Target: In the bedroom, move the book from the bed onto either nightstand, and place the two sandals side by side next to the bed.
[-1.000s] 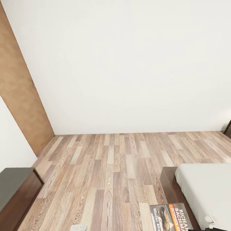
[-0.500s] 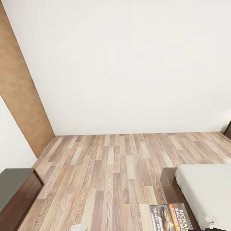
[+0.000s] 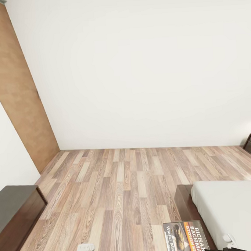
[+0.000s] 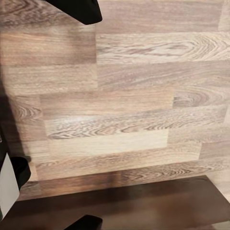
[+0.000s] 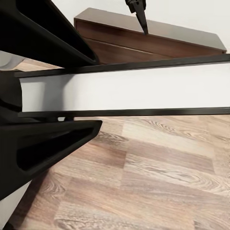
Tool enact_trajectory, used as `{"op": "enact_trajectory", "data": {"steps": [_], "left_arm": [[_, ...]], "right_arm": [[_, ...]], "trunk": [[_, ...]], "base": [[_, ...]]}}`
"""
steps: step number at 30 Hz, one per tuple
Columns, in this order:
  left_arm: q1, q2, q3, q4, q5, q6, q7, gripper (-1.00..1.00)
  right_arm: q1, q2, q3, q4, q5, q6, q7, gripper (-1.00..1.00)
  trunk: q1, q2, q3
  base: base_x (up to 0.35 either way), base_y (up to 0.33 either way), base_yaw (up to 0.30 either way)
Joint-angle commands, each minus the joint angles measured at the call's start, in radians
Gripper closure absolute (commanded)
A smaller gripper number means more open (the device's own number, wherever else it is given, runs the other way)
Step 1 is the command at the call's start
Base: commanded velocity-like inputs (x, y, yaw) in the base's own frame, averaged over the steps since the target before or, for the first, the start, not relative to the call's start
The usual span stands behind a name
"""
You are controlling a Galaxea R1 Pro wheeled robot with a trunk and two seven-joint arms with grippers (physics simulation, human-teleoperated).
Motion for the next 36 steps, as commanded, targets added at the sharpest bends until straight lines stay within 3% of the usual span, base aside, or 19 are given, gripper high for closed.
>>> {"op": "enact_trajectory", "data": {"steps": [1,16,31,34,36], "left_arm": [[-0.001,0.000,-0.001,0.001,0.006,-0.002,-0.004,-1.00],[-0.001,0.000,-0.001,0.001,0.006,-0.002,-0.004,-1.00],[-0.001,-0.001,-0.002,0.001,0.006,-0.002,-0.004,-1.00],[-0.001,-0.006,-0.002,0.001,0.006,-0.002,-0.003,-1.00],[-0.001,-0.008,-0.002,0.001,0.006,-0.002,-0.003,-1.00]], "right_arm": [[-0.001,0.000,0.001,0.000,-0.005,0.010,0.003,1.00],[-0.001,0.000,0.001,0.000,-0.005,0.010,0.003,1.00],[-0.001,0.002,0.002,0.000,-0.001,0.010,0.002,1.00],[-0.001,0.054,0.003,0.001,0.001,0.010,-0.047,1.00],[-0.001,0.131,0.003,0.004,0.001,0.010,-0.186,1.00]], "trunk": [[0.000,-0.001,0.000],[0.000,-0.001,0.024],[0.000,-0.001,0.025],[0.000,-0.001,0.025],[0.000,-0.001,0.025]], "base": [[0.000,0.000,0.000],[0.000,0.000,0.000],[0.000,0.000,0.000],[0.000,0.000,0.000],[0.000,0.000,0.000]]}}
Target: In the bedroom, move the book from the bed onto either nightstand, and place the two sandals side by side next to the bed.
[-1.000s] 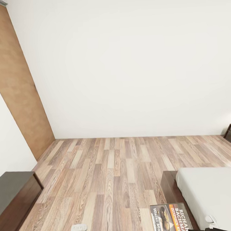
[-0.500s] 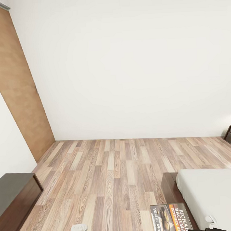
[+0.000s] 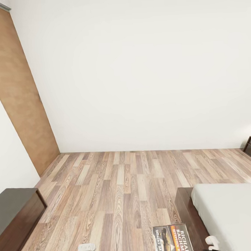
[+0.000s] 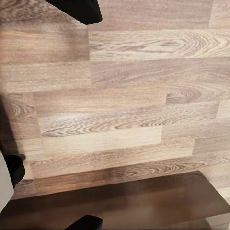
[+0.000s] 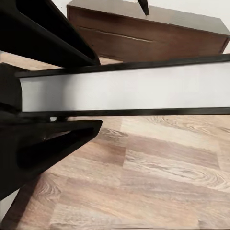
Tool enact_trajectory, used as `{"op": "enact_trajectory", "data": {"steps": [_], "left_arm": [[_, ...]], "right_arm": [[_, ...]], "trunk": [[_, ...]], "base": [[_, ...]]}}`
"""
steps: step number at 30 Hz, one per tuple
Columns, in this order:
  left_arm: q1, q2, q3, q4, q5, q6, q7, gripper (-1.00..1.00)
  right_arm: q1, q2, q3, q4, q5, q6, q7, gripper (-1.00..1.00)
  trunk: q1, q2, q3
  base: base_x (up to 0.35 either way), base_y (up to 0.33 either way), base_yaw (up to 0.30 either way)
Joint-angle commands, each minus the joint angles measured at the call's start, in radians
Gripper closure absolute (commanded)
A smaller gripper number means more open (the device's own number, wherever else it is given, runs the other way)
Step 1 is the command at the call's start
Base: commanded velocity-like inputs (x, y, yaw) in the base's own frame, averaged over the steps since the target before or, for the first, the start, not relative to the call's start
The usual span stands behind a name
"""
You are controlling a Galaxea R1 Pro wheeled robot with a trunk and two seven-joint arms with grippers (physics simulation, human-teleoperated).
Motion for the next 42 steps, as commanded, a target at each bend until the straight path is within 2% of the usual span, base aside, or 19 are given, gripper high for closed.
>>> {"op": "enact_trajectory", "data": {"steps": [1,2,4,10,18,24,31,42], "left_arm": [[-0.001,0.000,0.000,0.001,0.006,-0.002,-0.004,-1.00],[-0.001,0.000,0.000,0.001,0.006,-0.002,-0.004,-1.00],[-0.001,0.000,-0.001,0.001,0.006,-0.002,-0.004,-1.00],[-0.001,-0.006,0.000,0.029,0.004,-0.003,-0.004,-1.00],[-0.001,-0.009,-0.001,0.037,0.003,-0.003,-0.005,-1.00],[-0.001,-0.014,-0.001,0.038,0.002,-0.003,-0.005,-1.00],[-0.001,-0.015,-0.001,0.038,0.003,-0.003,-0.005,-1.00],[-0.001,-0.014,-0.001,0.038,0.003,-0.003,-0.005,-1.00]], "right_arm": [[-0.001,0.041,-0.008,0.002,-0.006,0.010,-0.085,1.00],[-0.001,0.058,-0.008,0.003,-0.006,0.010,-0.123,1.00],[-0.001,0.077,-0.007,0.004,-0.007,0.010,-0.164,1.00],[-0.001,0.093,-0.006,0.002,-0.014,0.010,-0.191,1.00],[-0.001,0.095,-0.011,0.002,-0.015,0.008,-0.193,1.00],[-0.001,0.094,-0.010,0.002,-0.011,-0.051,-0.192,1.00],[-0.001,0.093,-0.010,0.002,-0.008,-0.061,-0.190,1.00],[-0.001,0.093,-0.010,0.002,-0.008,-0.062,-0.187,1.00]], "trunk": [[0.000,-0.001,-0.001],[0.000,-0.001,-0.001],[0.000,-0.001,-0.001],[0.000,-0.001,-0.001],[0.000,-0.001,-0.001],[0.000,-0.001,-0.001],[0.000,-0.001,-0.001],[0.000,-0.001,0.014]], "base": [[0.000,0.000,0.000],[0.000,0.000,0.000],[0.000,0.000,0.000],[0.000,0.000,0.000],[0.000,0.000,0.000],[0.000,0.000,0.000],[0.000,0.000,0.000],[0.000,0.000,0.000]]}}
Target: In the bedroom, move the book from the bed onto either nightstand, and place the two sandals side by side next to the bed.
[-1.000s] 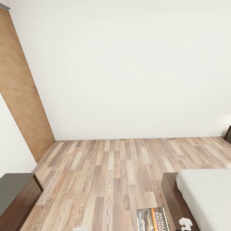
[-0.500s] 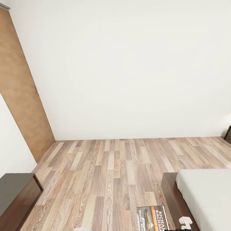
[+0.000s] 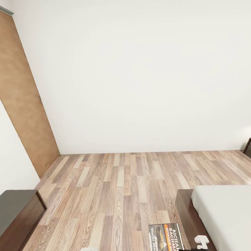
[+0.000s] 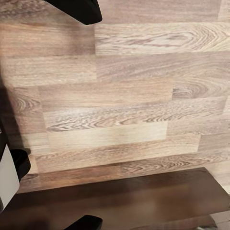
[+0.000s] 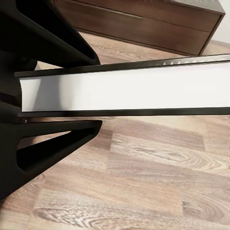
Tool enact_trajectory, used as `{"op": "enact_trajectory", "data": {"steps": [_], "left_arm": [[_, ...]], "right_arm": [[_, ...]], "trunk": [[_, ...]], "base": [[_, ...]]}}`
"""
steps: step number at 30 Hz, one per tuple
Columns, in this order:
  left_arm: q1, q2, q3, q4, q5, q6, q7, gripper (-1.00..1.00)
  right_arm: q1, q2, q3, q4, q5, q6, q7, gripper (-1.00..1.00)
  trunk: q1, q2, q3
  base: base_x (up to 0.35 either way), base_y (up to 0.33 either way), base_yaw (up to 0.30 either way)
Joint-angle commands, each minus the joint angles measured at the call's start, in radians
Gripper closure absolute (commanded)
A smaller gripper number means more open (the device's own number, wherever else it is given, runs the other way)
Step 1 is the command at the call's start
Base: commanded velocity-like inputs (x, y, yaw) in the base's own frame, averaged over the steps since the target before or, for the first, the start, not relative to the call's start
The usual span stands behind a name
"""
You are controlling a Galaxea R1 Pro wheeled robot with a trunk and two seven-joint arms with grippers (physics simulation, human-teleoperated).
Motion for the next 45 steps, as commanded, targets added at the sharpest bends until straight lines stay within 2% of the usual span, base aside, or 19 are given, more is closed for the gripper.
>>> {"op": "enact_trajectory", "data": {"steps": [1,15,36,45], "left_arm": [[-0.001,0.000,-0.001,0.001,0.005,-0.002,-0.004,-1.00],[-0.001,0.000,0.000,0.001,0.006,-0.002,-0.004,-1.00],[-0.001,0.000,0.002,0.001,0.007,-0.002,-0.004,-1.00],[-0.001,0.000,0.002,0.001,0.008,-0.001,-0.005,-1.00]], "right_arm": [[-0.001,0.000,-0.003,0.000,-0.005,0.010,0.004,1.00],[-0.001,0.000,-0.003,0.000,-0.004,0.010,0.003,1.00],[-0.001,0.001,-0.003,0.000,-0.004,0.009,-0.001,1.00],[-0.001,0.001,-0.003,0.000,-0.004,0.009,-0.001,1.00]], "trunk": [[0.000,-0.001,0.000],[0.000,-0.001,0.008],[0.000,-0.001,0.008],[0.000,-0.001,0.008]], "base": [[0.000,0.000,0.000],[0.019,0.000,0.000],[0.316,0.000,0.000],[0.128,0.000,0.000]]}}
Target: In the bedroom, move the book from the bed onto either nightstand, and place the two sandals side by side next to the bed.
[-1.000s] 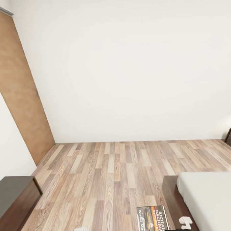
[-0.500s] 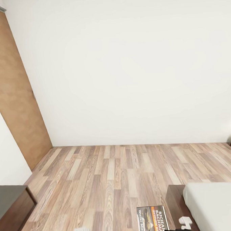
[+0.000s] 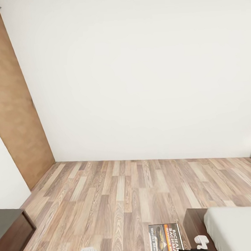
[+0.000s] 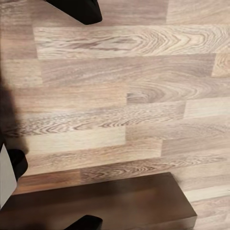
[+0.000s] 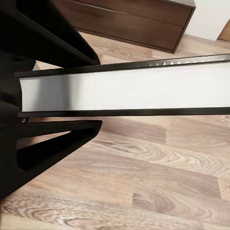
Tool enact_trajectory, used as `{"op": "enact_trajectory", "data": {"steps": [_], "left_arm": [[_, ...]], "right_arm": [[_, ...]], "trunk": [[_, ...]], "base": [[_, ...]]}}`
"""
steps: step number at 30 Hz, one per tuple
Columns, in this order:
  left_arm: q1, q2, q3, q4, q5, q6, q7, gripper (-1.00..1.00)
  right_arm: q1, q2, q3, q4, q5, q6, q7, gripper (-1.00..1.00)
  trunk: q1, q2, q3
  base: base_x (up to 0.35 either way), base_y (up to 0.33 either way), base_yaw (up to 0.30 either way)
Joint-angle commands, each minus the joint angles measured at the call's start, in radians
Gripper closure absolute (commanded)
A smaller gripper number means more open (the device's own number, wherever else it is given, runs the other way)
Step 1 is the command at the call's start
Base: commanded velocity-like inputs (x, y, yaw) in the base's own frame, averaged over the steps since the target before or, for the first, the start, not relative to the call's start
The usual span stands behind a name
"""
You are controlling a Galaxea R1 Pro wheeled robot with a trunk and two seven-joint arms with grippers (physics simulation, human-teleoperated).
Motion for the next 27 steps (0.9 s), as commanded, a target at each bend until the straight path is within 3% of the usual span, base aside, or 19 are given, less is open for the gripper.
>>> {"op": "enact_trajectory", "data": {"steps": [1,16,18,23,27], "left_arm": [[-0.001,0.000,0.000,0.001,0.005,-0.002,-0.004,-1.00],[-0.001,0.001,-0.006,0.000,-0.004,0.001,-0.001,-1.00],[-0.001,0.002,-0.032,0.000,-0.009,0.001,-0.002,-1.00],[-0.001,0.001,-0.142,0.001,-0.057,0.001,-0.009,-1.00],[-0.001,0.002,-0.167,0.001,-0.066,0.001,-0.041,-1.00]], "right_arm": [[-0.001,0.000,-0.005,0.000,-0.005,0.010,0.004,1.00],[-0.001,-0.001,-0.005,0.000,-0.006,0.012,0.004,1.00],[-0.001,-0.001,-0.005,0.000,-0.009,0.012,0.006,1.00],[-0.001,-0.006,-0.005,0.000,-0.011,0.012,0.008,1.00],[-0.001,-0.008,-0.005,0.000,-0.011,0.012,0.009,1.00]], "trunk": [[0.000,-0.001,-0.001],[0.000,-0.001,-0.001],[0.000,-0.001,-0.001],[0.000,-0.001,-0.001],[0.000,-0.001,-0.001]], "base": [[0.247,0.000,0.000],[0.319,0.000,0.000],[0.329,0.000,0.000],[0.329,0.000,0.000],[0.329,0.000,0.000]]}}
